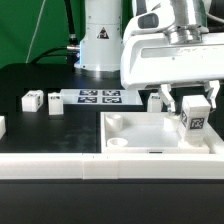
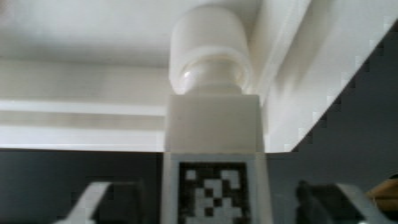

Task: Assemble one leg

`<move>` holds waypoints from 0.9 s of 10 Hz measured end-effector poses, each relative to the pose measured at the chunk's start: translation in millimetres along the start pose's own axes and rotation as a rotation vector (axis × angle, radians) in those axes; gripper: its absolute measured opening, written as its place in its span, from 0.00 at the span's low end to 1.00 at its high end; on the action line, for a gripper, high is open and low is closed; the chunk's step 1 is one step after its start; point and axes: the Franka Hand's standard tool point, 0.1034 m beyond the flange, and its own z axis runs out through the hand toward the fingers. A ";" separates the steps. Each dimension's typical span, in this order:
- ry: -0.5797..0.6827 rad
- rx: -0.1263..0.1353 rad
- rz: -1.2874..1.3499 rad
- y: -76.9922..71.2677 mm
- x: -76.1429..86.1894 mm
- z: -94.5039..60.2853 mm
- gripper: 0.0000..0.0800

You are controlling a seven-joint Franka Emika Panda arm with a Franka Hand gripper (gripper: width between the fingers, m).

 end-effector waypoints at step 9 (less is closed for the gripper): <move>-0.044 0.008 -0.003 1.4 10.9 -12.3 0.81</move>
Offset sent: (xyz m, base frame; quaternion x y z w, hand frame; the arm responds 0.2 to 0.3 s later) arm 0.0000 0.0000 0.0000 0.0000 0.0000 0.0000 1.0000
